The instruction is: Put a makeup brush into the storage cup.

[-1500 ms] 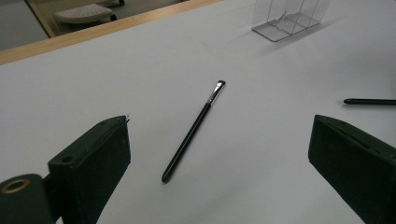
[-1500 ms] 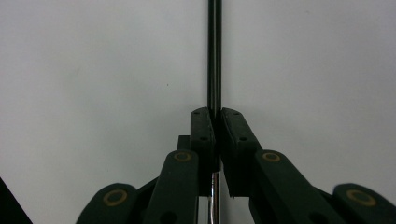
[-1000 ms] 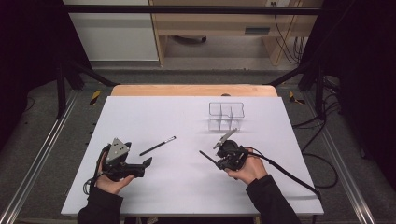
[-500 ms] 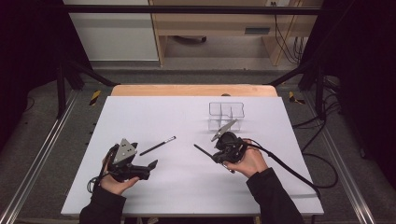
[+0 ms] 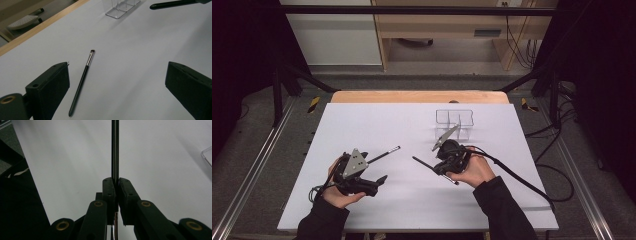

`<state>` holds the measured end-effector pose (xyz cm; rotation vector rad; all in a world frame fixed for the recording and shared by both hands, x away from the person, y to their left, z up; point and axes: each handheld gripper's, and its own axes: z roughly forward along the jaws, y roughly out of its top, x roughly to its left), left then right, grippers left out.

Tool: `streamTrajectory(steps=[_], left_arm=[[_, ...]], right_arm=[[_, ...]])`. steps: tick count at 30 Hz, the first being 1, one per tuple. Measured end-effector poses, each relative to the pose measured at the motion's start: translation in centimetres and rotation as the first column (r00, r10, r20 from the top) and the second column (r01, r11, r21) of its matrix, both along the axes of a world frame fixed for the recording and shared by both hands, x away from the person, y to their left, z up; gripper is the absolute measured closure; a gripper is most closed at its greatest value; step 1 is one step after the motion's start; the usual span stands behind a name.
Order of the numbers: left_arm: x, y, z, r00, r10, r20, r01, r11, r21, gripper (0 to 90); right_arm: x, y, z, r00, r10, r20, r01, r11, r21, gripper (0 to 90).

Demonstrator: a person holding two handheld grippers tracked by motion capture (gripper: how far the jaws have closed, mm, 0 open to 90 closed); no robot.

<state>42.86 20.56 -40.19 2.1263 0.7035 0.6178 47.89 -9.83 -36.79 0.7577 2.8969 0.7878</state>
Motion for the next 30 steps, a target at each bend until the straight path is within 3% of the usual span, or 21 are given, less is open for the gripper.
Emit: streamTrajectory(steps=[7, 12, 20, 24, 30], left_arm=[[0.0, -0.8, 0.5, 0.9982, -0.057, 0.019, 0.056, 0.9971, 0.053, 4.5], [-0.1, -1.7, 1.2, 0.9939, -0.104, 0.037, 0.101, 0.9910, 0.088, 4.5], [-0.3, -3.4, 1.6, 0.9835, -0.173, 0.053, 0.163, 0.9752, 0.150, 5.0], [-0.4, -4.2, 1.4, 0.9769, -0.204, 0.062, 0.188, 0.9613, 0.201, 5.2], [-0.6, -4.9, 1.3, 0.9685, -0.239, 0.068, 0.217, 0.9459, 0.241, 5.8]], right_arm=[[0.2, 0.4, -0.2, 0.9993, 0.028, -0.023, -0.028, 1.000, 0.007, 84.4], [0.0, 0.5, -0.2, 0.9982, 0.045, -0.039, -0.044, 0.999, 0.013, 84.4], [-0.4, 0.5, -0.1, 0.9954, 0.077, -0.057, -0.076, 0.997, 0.024, 84.4], [-0.5, 0.6, -0.2, 0.9945, 0.084, -0.063, -0.083, 0.996, 0.024, 84.4], [-0.6, 0.9, -0.5, 0.9927, 0.089, -0.082, -0.088, 0.996, 0.015, 84.4]])
